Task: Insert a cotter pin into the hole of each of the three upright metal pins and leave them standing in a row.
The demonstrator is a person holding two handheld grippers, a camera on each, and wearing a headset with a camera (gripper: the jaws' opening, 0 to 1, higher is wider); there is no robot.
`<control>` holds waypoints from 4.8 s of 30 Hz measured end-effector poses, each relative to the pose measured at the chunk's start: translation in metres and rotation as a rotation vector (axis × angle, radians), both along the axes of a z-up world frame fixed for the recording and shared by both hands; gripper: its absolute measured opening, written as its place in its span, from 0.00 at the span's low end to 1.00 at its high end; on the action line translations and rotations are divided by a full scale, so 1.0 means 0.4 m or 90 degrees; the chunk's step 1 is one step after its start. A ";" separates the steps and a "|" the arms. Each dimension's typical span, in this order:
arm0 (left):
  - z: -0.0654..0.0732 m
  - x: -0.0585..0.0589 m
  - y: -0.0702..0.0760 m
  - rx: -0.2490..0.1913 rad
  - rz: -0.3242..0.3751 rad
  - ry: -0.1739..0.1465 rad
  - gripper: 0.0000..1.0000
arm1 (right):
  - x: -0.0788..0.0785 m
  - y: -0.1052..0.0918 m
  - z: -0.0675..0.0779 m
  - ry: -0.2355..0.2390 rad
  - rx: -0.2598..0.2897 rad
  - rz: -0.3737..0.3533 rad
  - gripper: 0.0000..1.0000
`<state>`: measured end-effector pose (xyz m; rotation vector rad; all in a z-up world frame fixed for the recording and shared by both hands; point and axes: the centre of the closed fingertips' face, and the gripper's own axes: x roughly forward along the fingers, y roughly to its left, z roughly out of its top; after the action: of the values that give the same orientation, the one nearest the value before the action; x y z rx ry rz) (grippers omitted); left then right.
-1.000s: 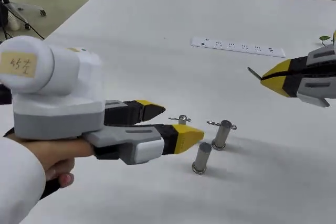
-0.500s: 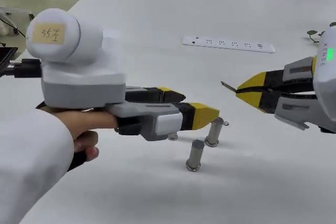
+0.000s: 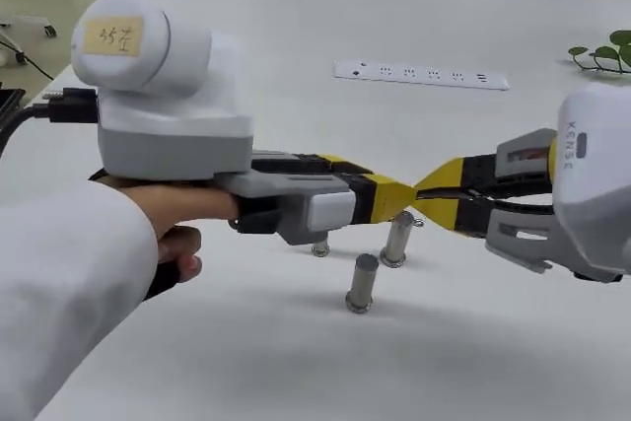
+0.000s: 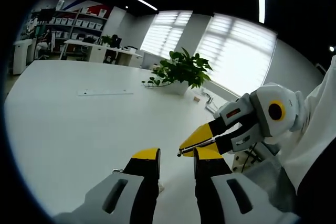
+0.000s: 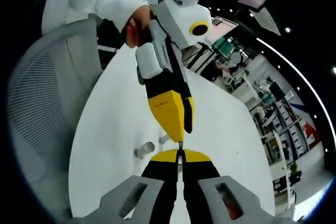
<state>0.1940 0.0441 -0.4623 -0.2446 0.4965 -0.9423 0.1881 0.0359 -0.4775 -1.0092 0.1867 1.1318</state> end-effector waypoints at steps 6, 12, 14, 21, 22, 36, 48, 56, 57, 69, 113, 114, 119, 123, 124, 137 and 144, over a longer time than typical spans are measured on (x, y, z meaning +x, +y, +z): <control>-0.006 -0.003 -0.004 0.007 -0.010 0.003 0.14 | -0.004 0.005 0.003 -0.006 -0.003 0.007 0.00; -0.011 -0.008 -0.007 0.010 -0.018 0.008 0.09 | -0.007 0.007 0.009 -0.011 -0.002 0.012 0.00; -0.010 -0.008 -0.009 0.006 -0.019 0.009 0.08 | -0.009 0.009 0.012 -0.011 0.000 0.013 0.00; -0.008 -0.009 -0.012 0.001 -0.026 0.011 0.03 | -0.015 0.011 0.019 -0.020 -0.006 0.018 0.00; -0.008 -0.010 -0.012 -0.001 -0.029 0.013 0.02 | -0.017 0.011 0.019 -0.020 -0.006 0.020 0.00; -0.015 -0.024 -0.014 -0.010 -0.052 0.038 0.00 | -0.036 0.013 0.014 -0.015 -0.012 0.031 0.00; -0.025 -0.032 -0.015 -0.002 -0.037 0.059 0.00 | -0.045 0.014 0.005 0.012 -0.006 0.023 0.00; -0.039 -0.039 -0.001 0.027 -0.036 0.044 0.00 | -0.037 0.005 -0.015 0.119 0.051 -0.027 0.14; -0.041 -0.043 0.004 0.036 -0.043 0.035 0.00 | -0.033 0.000 -0.017 0.123 0.051 -0.027 0.14; -0.014 -0.082 0.018 0.101 -0.134 -0.124 0.00 | -0.073 0.002 -0.039 0.360 0.142 -0.045 0.24; -0.073 -0.155 -0.007 0.177 -0.276 -0.179 0.00 | -0.163 0.013 -0.039 0.412 0.096 0.056 0.00; -0.074 -0.151 -0.008 0.178 -0.273 -0.180 0.01 | -0.162 0.012 -0.039 0.410 0.094 0.056 0.00; -0.096 -0.136 -0.001 0.198 -0.260 -0.180 0.09 | -0.151 -0.002 -0.046 0.403 0.090 0.045 0.00; -0.128 -0.132 0.014 0.196 -0.242 -0.126 0.21 | -0.115 -0.035 -0.067 0.374 0.066 0.001 0.00; -0.131 -0.128 0.015 0.198 -0.242 -0.131 0.19 | -0.105 -0.044 -0.076 0.367 0.056 -0.015 0.00; -0.212 -0.034 0.044 0.254 -0.140 -0.090 0.22 | -0.049 -0.096 -0.178 0.361 -0.016 -0.088 0.00; -0.223 -0.034 0.028 0.255 -0.165 -0.090 0.22 | -0.043 -0.088 -0.199 0.373 -0.020 -0.090 0.00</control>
<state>0.1803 0.0552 -0.5514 0.2527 0.5824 -1.0798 0.1709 0.0006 -0.5571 -0.6556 0.7340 1.2721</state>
